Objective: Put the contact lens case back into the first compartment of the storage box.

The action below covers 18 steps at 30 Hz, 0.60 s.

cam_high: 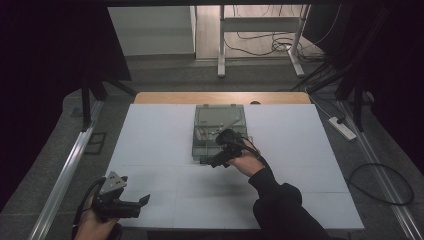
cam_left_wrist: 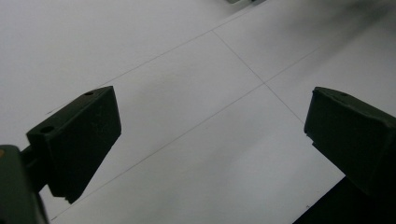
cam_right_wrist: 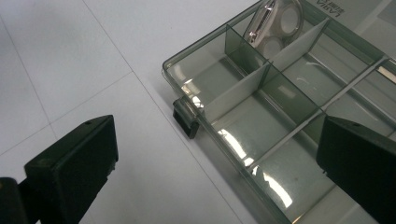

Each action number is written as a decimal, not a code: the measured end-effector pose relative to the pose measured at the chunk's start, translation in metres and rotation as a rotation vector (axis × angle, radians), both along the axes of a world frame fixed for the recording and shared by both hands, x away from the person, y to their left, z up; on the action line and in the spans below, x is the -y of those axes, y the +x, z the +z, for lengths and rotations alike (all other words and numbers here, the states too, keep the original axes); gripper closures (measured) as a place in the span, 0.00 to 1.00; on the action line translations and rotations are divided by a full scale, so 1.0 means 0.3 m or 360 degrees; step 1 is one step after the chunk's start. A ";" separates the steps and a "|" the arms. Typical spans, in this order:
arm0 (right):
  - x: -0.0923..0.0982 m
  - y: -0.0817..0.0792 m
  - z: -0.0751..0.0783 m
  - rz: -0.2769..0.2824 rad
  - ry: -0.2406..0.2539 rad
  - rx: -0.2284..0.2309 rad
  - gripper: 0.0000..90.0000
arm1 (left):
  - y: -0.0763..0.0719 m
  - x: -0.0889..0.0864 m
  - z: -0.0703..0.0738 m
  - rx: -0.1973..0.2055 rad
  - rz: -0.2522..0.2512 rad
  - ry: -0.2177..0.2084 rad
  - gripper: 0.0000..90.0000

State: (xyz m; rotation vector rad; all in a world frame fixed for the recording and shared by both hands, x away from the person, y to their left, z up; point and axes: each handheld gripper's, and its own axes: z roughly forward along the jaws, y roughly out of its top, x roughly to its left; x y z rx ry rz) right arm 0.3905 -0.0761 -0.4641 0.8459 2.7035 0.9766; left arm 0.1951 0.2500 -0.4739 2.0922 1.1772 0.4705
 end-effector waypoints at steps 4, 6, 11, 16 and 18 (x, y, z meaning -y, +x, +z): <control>0.015 -0.011 0.005 -0.0003 0.0004 0.0002 0.00 | 0.000 0.000 0.000 0.0000 -0.0002 0.0002 0.04; 0.020 -0.013 0.005 -0.0002 0.0005 0.0002 0.00 | 0.000 0.001 0.000 0.0001 -0.0002 0.0002 0.04; 0.049 -0.026 0.011 -0.0023 0.0026 -0.0004 0.00 | -0.001 0.001 0.000 0.0001 -0.0002 0.0002 0.04; 0.077 -0.041 0.014 -0.0028 0.0022 -0.0010 0.00 | 0.000 0.000 0.000 0.0001 -0.0001 0.0000 0.04; 0.089 -0.048 0.015 -0.0026 0.0017 -0.0007 0.00 | 0.000 0.000 0.000 0.0001 -0.0001 0.0000 0.04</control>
